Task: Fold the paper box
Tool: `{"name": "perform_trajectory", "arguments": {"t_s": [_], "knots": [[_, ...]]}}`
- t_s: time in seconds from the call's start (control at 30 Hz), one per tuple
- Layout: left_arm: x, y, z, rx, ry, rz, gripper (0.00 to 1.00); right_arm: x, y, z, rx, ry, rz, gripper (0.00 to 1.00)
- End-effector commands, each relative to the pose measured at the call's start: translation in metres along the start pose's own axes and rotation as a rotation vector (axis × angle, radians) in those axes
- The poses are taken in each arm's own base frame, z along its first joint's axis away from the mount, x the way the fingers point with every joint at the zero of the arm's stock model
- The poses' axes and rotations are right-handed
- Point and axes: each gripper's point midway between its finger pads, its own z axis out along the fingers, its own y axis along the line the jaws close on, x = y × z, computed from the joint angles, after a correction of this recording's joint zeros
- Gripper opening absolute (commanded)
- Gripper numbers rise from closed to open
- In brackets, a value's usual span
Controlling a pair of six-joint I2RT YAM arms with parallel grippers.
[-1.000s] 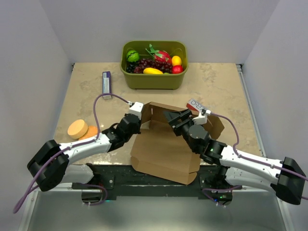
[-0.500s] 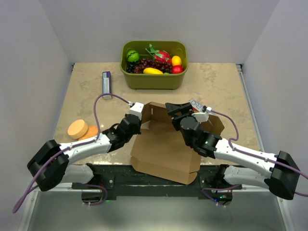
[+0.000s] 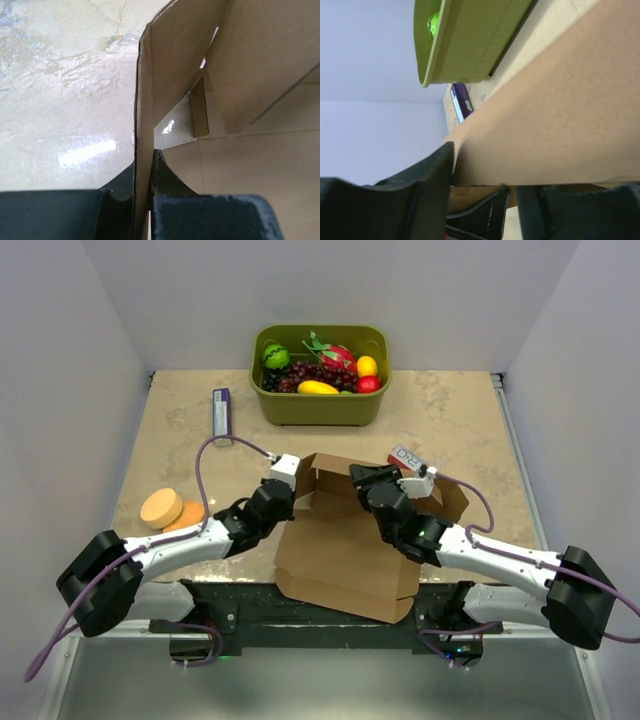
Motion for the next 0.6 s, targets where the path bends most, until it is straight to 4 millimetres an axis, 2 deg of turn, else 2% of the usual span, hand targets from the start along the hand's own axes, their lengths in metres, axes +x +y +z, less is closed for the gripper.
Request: {"name": "perform_trajectory", "arguments": {"t_s": [0.0, 0.17, 0.27, 0.33, 0.37, 0.43, 0.47, 0.53, 0.57], "knots": [[-0.008, -0.015, -0.004, 0.042, -0.02, -0.048, 0.0, -0.002, -0.026, 0.003, 0.055, -0.029, -0.008, 0.43], [-0.014, -0.031, -0.009, 0.117, -0.044, -0.072, 0.0, -0.005, -0.034, 0.004, 0.071, -0.049, -0.027, 0.36], [-0.017, -0.04, -0.015, 0.191, -0.081, -0.083, 0.0, -0.008, -0.04, 0.006, 0.082, -0.07, -0.044, 0.25], [-0.017, -0.047, -0.021, 0.251, -0.103, -0.084, 0.06, -0.008, -0.044, 0.006, 0.089, -0.076, -0.043, 0.18], [-0.021, -0.048, -0.025, 0.269, -0.123, -0.086, 0.17, -0.009, -0.047, 0.007, 0.092, -0.079, -0.046, 0.16], [-0.02, -0.049, -0.03, 0.295, -0.137, -0.084, 0.28, -0.008, -0.048, 0.007, 0.094, -0.078, -0.047, 0.08], [-0.026, -0.049, -0.034, 0.307, -0.159, -0.078, 0.38, -0.008, -0.048, 0.007, 0.094, -0.078, -0.048, 0.04], [-0.026, -0.049, -0.039, 0.327, -0.175, -0.066, 0.48, -0.008, -0.048, 0.007, 0.092, -0.079, -0.054, 0.01], [-0.031, -0.048, -0.043, 0.333, -0.195, -0.058, 0.59, -0.008, -0.048, 0.007, 0.093, -0.079, -0.056, 0.0]]}}
